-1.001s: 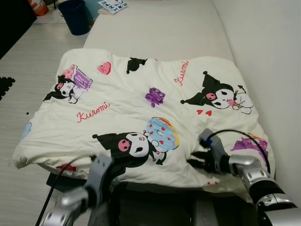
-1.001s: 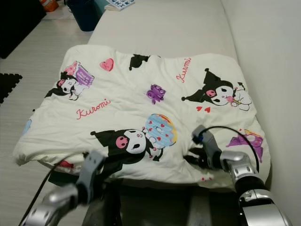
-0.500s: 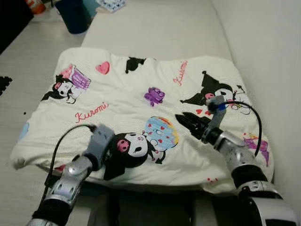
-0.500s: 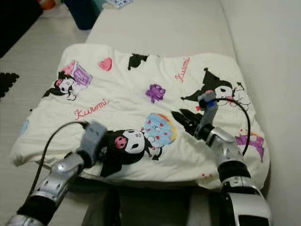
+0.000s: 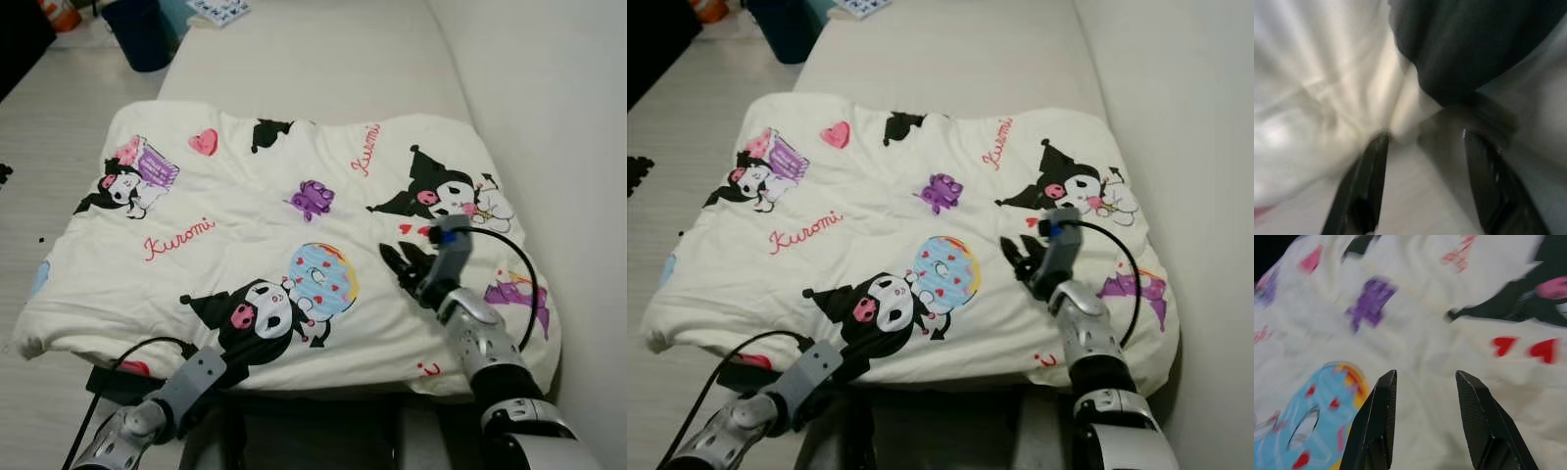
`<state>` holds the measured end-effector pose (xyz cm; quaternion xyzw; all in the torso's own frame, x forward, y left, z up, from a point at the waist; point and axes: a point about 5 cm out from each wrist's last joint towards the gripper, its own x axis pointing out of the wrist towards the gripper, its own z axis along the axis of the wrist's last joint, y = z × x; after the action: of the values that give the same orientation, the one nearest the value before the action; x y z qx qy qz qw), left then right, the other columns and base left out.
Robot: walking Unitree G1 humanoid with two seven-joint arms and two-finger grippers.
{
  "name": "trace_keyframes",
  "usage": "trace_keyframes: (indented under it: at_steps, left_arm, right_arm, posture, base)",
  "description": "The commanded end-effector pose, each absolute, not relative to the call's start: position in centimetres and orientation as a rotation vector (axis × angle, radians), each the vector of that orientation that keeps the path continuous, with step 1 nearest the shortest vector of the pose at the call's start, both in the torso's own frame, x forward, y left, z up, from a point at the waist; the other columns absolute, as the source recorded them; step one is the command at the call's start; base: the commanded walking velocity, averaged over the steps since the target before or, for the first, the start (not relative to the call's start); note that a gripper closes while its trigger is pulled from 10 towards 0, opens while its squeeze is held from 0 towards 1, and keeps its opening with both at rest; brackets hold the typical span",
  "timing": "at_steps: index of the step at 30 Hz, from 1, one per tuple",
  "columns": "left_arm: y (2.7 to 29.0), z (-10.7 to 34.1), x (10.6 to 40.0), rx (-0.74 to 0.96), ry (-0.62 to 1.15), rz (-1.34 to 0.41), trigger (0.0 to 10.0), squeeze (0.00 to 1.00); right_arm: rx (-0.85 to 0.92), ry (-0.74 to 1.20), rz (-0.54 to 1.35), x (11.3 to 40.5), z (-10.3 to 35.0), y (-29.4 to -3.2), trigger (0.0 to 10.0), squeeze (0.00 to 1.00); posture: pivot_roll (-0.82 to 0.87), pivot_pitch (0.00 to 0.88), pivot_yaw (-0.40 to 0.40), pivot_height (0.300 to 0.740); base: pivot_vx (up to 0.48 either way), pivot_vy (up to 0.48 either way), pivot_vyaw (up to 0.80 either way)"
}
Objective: Clean up the room
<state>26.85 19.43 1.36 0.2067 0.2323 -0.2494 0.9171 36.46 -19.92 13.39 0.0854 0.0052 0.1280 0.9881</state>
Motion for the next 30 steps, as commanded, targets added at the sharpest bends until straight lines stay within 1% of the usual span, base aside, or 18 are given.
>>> trace_keyframes:
  at_steps: [1,2,3,4,7,8,10,11,12,13,15,16,17,18,21,23,30]
  left_arm:
    - [17.9,4.4,27.7,0.252,0.302,-0.523,10.0,0.00]
    - [17.1,6.2,27.9,0.152,0.216,-0.534,10.0,0.00]
    - [16.1,8.2,27.6,0.047,0.138,-0.571,10.0,0.00]
    - [15.5,9.3,27.4,-0.006,0.101,-0.602,10.0,0.00]
    - [14.9,10.6,27.2,-0.056,0.053,-0.625,10.0,0.00]
    - [14.5,11.8,27.3,-0.086,-0.002,-0.627,10.0,0.00]
    - [14.5,11.8,27.3,-0.086,-0.002,-0.627,10.0,0.00]
    - [14.4,12.8,27.8,-0.109,-0.047,-0.595,10.0,0.00]
    - [14.4,12.8,27.8,-0.109,-0.047,-0.595,10.0,0.00]
    - [14.7,13.3,28.6,-0.117,-0.073,-0.531,10.0,0.00]
    - [16.5,12.1,30.7,-0.017,-0.048,-0.295,10.0,0.00]
    - [16.5,12.1,30.7,-0.017,-0.048,-0.295,10.0,0.00]
    - [17.4,11.3,31.3,0.003,-0.020,-0.192,10.0,0.00]
    - [18.0,10.7,31.6,0.033,0.017,-0.128,10.0,0.00]
    - [18.3,10.6,31.6,0.043,0.037,-0.094,10.0,0.00]
    - [18.5,10.4,31.4,0.099,0.060,-0.060,10.0,0.00]
    - [18.8,9.9,31.0,0.096,0.087,-0.022,10.0,0.00]
  right_arm:
    - [0.200,-0.015,0.200,36.2,13.0,-19.9,10.0,0.00]
    - [0.213,-0.025,0.180,36.0,12.8,-19.8,10.0,0.00]
    - [0.219,-0.024,0.166,35.8,12.4,-19.5,10.0,0.00]
    - [0.219,-0.020,0.160,35.6,12.2,-19.3,10.0,0.00]
    - [0.228,-0.016,0.156,35.4,11.8,-19.0,10.0,0.00]
    - [0.230,-0.012,0.148,35.1,11.4,-18.6,10.0,0.00]
    - [0.230,-0.012,0.148,35.1,11.4,-18.6,10.0,0.00]
    - [0.242,-0.015,0.138,34.9,11.2,-18.2,10.0,0.00]
    - [0.242,-0.015,0.138,34.9,11.2,-18.2,10.0,0.00]
    - [0.242,-0.018,0.133,34.6,11.0,-17.9,10.0,0.00]
    - [0.180,-0.013,0.110,34.3,10.5,-17.6,10.0,0.00]
    - [0.180,-0.013,0.110,34.3,10.5,-17.6,10.0,0.00]
    - [0.148,-0.012,0.097,34.2,10.2,-17.6,10.0,0.00]
    - [0.124,0.003,0.081,34.0,9.8,-17.7,10.0,0.00]
    - [0.121,0.005,0.073,33.7,9.5,-18.0,10.0,0.00]
    - [0.136,0.005,0.063,33.4,9.3,-18.2,10.0,0.00]
    - [0.138,0.006,0.057,33.1,9.1,-18.0,10.0,0.00]
  posture:
    - [0.06,0.235,0.026,0.559]
    - [0.06,0.235,0.026,0.559]
    - [0.07,0.214,0.024,0.559]
    - [0.07,0.214,0.024,0.559]
    - [0.06,0.204,0.021,0.559]
    - [0.06,0.194,0.016,0.559]
    - [0.06,0.194,0.016,0.559]
    - [0.06,0.189,0.013,0.559]
    - [0.06,0.189,0.013,0.559]
    - [0.06,0.178,0.007,0.559]
    - [0.06,0.167,0.003,0.559]
    - [0.06,0.167,0.003,0.559]
    - [0.06,0.167,0.003,0.559]
    - [0.04,0.162,0.005,0.559]
    - [0.04,0.160,0.004,0.559]
    - [0.04,0.156,0.002,0.569]
    - [0.04,0.152,0.007,0.589]
  base:
    - [0.000,0.000,0.00]
    - [0.000,0.000,0.00]
    - [0.000,0.000,0.00]
    - [0.000,0.000,0.00]
    - [0.000,0.000,0.00]
    - [0.000,0.000,0.00]
    - [0.000,0.000,0.00]
    - [0.000,0.000,0.00]
    - [0.000,0.000,0.00]
    - [0.000,0.000,0.00]
    - [0.000,0.000,0.00]
    - [0.000,0.000,0.00]
    - [0.000,0.000,0.00]
    - [0.000,0.000,0.00]
    - [0.000,0.000,0.00]
    - [0.000,0.000,0.00]
    - [0.000,0.000,0.00]
